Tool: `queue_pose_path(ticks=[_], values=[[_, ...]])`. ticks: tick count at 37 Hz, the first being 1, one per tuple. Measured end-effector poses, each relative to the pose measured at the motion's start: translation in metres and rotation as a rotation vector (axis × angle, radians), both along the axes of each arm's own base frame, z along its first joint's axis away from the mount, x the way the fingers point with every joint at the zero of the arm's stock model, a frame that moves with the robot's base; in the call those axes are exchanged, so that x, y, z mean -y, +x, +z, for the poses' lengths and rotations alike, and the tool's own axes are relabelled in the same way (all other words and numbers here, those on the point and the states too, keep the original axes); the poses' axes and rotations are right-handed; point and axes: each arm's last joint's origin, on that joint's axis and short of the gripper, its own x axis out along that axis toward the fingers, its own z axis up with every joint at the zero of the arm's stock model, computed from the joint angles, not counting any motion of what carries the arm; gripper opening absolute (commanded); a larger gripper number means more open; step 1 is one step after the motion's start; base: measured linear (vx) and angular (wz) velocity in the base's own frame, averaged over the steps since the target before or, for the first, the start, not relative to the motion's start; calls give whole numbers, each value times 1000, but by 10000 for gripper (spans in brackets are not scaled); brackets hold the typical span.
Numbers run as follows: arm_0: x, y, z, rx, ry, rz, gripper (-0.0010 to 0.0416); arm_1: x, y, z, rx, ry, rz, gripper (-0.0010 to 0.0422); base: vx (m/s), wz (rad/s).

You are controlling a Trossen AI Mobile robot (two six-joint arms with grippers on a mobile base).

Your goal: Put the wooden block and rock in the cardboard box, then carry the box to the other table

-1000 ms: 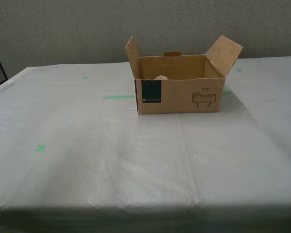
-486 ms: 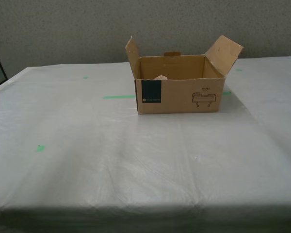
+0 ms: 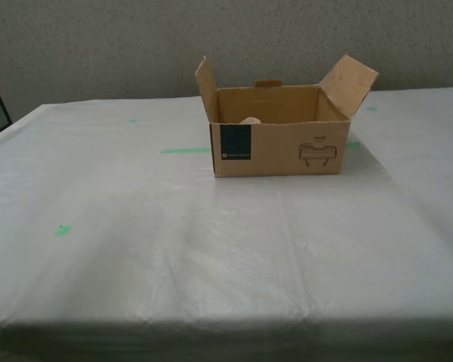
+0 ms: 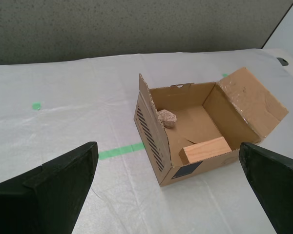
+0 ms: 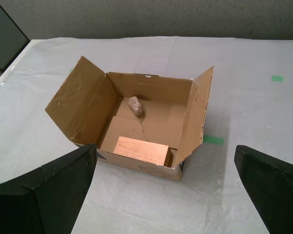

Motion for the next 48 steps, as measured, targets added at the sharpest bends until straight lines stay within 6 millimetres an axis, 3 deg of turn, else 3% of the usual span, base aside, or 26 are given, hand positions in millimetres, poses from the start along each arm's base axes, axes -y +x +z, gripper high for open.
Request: queue_pose_path(ticks=[48], values=[[0,0,0,0,0,1,394,0,0,0,0,0,0,396,0,0]])
